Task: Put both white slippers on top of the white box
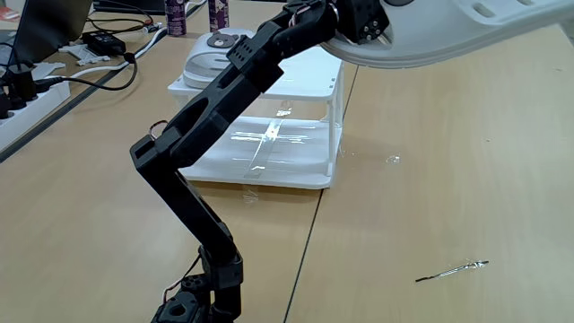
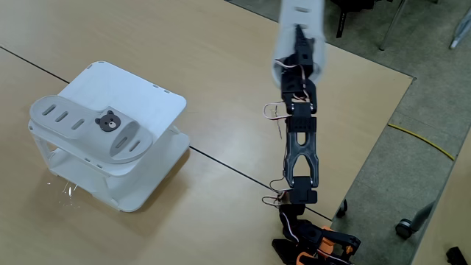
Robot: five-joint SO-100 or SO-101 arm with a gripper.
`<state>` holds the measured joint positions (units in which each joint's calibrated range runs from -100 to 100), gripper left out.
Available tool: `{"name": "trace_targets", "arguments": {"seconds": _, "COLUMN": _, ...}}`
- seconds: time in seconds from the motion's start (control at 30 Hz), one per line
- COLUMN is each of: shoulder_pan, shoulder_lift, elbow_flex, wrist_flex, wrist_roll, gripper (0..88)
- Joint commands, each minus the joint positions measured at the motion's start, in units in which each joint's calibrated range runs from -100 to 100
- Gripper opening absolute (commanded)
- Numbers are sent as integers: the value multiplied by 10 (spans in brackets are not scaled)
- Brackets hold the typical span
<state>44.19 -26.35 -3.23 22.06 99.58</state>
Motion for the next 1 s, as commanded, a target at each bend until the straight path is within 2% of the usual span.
{"name": "trace_targets", "arguments": {"seconds": 0.0, "shoulder_pan": -57, "shoulder_lift": 22, "elbow_flex": -40, "wrist_flex": -1, "wrist_roll": 4, "gripper": 7}}
{"name": "trace_targets", "arguments": {"seconds": 0.47, "shoulder_pan": -351, "shoulder_lift": 86, "elbow_flex": -42, "wrist_flex": -6, "wrist_roll": 4, "gripper": 7}}
{"name": "trace_targets", "arguments": {"seconds": 0.8, "shoulder_pan": -481, "shoulder_lift": 86, "elbow_flex": -64, "wrist_flex": -6, "wrist_roll": 4, "gripper": 7}}
{"name": "trace_targets", "arguments": {"seconds": 0.97, "shoulder_pan": -486, "shoulder_lift": 96, "elbow_flex": -67, "wrist_flex": -7, "wrist_roll": 4, "gripper": 7}}
